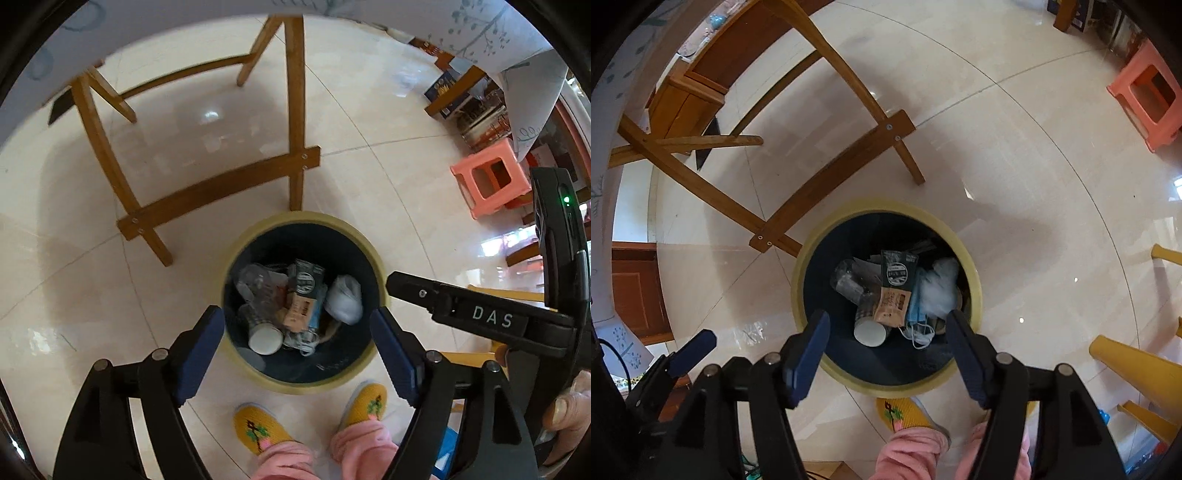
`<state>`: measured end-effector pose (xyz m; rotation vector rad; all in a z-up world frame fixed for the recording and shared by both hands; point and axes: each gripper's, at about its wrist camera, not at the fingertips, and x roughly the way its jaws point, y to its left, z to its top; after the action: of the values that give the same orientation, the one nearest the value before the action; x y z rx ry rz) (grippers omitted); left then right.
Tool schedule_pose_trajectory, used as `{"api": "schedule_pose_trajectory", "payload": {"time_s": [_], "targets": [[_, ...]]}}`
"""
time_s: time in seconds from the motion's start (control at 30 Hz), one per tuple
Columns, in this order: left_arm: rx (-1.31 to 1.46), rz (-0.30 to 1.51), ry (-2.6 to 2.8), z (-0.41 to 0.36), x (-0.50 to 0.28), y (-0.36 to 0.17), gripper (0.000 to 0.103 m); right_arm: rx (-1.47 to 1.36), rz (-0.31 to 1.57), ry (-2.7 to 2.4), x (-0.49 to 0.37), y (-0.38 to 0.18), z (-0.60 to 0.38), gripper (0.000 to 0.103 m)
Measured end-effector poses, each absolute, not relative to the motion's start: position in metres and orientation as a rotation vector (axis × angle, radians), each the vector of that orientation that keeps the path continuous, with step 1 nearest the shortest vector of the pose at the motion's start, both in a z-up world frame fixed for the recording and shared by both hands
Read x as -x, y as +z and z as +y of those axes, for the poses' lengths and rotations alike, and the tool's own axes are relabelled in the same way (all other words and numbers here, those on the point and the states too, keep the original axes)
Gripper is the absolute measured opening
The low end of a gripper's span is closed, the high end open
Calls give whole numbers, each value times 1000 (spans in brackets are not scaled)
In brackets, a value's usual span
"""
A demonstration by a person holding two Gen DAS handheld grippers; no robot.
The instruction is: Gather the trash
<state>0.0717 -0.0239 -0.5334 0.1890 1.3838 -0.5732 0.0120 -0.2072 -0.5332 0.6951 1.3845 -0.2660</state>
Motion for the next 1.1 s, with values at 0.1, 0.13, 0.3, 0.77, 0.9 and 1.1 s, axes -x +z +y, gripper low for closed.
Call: {"api": "schedule_pose_trajectory", "payload": {"time_s": [0.1,0.13,0.3,0.77,0.9,1.1], "targets": [[-219,1348,-533,-19,-70,-527,82,-672,1375,-260,-13,-531,-205,66],[-219,1338,-517,-17,-68,-523,82,-666,1372,-256,-13,-529,-204,66],[-187,1328,-463,-8,-64,-502,82,-646,1354,-231,-7,-515,-202,66],[-104,1254,-327,10,-40,-367,82,-580,1330,-158,8,-408,-191,66],[-67,1247,-291,18,-37,-322,82,-539,1308,-122,11,-358,-187,66],[-36,1223,-261,27,-24,-246,82,-493,1253,-64,20,-273,-184,66]]}}
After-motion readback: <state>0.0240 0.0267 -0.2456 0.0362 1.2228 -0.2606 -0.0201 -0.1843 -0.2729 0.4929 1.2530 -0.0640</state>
